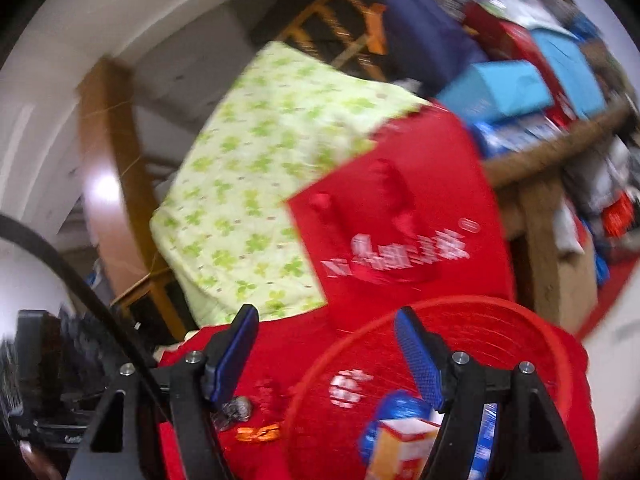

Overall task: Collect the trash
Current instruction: 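Move both grippers back over the remaining trash on the cloth, then grasp the black plastic bag with the left gripper while the right grasps the red ribbon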

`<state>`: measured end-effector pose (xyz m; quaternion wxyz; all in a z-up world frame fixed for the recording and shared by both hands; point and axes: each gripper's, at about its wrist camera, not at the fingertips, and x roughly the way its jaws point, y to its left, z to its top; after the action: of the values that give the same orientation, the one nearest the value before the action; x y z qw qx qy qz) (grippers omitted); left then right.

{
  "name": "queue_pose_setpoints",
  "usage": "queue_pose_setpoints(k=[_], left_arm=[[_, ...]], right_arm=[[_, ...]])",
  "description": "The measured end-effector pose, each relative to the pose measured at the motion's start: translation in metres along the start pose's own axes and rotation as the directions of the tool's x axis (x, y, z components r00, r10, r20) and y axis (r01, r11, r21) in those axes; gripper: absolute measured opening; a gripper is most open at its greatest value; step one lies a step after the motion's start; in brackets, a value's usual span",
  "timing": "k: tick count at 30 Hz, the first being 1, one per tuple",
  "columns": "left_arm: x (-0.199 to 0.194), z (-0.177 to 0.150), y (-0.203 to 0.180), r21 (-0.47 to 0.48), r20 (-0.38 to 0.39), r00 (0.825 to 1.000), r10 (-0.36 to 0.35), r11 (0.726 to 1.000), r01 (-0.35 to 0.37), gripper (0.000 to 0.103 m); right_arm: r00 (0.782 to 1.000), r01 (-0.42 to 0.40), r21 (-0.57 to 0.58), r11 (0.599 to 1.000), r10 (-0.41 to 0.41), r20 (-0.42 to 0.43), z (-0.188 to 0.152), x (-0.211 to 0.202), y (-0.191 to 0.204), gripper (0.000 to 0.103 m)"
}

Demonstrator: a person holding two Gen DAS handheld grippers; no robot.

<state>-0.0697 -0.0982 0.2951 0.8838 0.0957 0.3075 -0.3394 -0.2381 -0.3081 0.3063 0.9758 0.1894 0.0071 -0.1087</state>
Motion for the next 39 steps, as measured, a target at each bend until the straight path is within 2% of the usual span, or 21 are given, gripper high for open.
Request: queue_pose_setpoints(k=[4, 8, 10, 12, 16, 18, 22, 27, 29, 31, 34, 36, 37, 39], left_arm=[[-0.023, -0.031, 0.067, -0.089, -0.018, 0.989, 0.145, 0.985, -0.146, 0.073], [-0.040, -0.063, 0.124, -0.189, -0.065, 0.965, 0.254, 0.946, -0.262, 0.073], [-0.044, -0.077, 0.142, -0.219, -0.081, 0.953, 0.293, 0.927, -0.304, 0.073], [-0.044, -0.088, 0.157, -0.252, -0.096, 0.946, 0.310, 0.912, -0.324, 0.073], [-0.033, -0.104, 0.176, -0.302, -0.113, 0.953, 0.282, 0.904, -0.303, 0.073], [-0.025, -0.112, 0.179, -0.302, -0.123, 0.955, 0.271, 0.906, -0.296, 0.073], [-0.014, -0.126, 0.189, -0.316, -0.151, 0.957, 0.247, 0.906, -0.283, 0.073], [-0.004, -0.139, 0.208, -0.346, -0.173, 0.956, 0.236, 0.895, -0.283, 0.073], [-0.004, -0.141, 0.213, -0.352, -0.175, 0.956, 0.235, 0.892, -0.284, 0.073], [-0.003, -0.143, 0.217, -0.357, -0.176, 0.956, 0.235, 0.890, -0.285, 0.073], [-0.001, -0.143, 0.222, -0.366, -0.177, 0.956, 0.232, 0.887, -0.283, 0.073], [0.002, -0.136, 0.223, -0.360, -0.173, 0.958, 0.228, 0.891, -0.276, 0.073], [0.002, -0.132, 0.223, -0.355, -0.168, 0.959, 0.228, 0.893, -0.275, 0.073], [0.006, -0.120, 0.221, -0.344, -0.151, 0.962, 0.228, 0.900, -0.268, 0.073]], right_arm=[[0.993, -0.114, -0.157, 0.981, 0.115, -0.001, -0.017, 0.004, 0.056, 0.074], [0.974, -0.213, -0.254, 0.943, 0.186, -0.129, -0.047, 0.026, 0.105, 0.074], [0.951, -0.263, -0.272, 0.926, 0.202, -0.232, -0.065, 0.043, 0.126, 0.074], [0.934, -0.280, -0.286, 0.916, 0.191, -0.303, -0.080, 0.058, 0.138, 0.074], [0.886, -0.294, -0.279, 0.914, 0.151, -0.438, -0.111, 0.093, 0.154, 0.074], [0.867, -0.281, -0.269, 0.921, 0.124, -0.482, -0.123, 0.106, 0.155, 0.074], [0.827, -0.206, -0.248, 0.947, 0.032, -0.561, -0.141, 0.142, 0.150, 0.074], [0.818, -0.039, -0.296, 0.954, -0.139, -0.558, -0.149, 0.191, 0.138, 0.074], [0.819, 0.077, -0.352, 0.933, -0.261, -0.511, -0.147, 0.213, 0.127, 0.074], [0.806, 0.172, -0.400, 0.900, -0.362, -0.469, -0.144, 0.236, 0.114, 0.074], [0.788, 0.267, -0.442, 0.856, -0.458, -0.412, -0.138, 0.266, 0.094, 0.074], [0.782, 0.283, -0.447, 0.849, -0.474, -0.404, -0.134, 0.278, 0.085, 0.074], [0.786, 0.264, -0.419, 0.868, -0.446, -0.428, -0.131, 0.283, 0.081, 0.074], [0.808, 0.178, -0.295, 0.939, -0.310, -0.500, -0.124, 0.290, 0.073, 0.074]])
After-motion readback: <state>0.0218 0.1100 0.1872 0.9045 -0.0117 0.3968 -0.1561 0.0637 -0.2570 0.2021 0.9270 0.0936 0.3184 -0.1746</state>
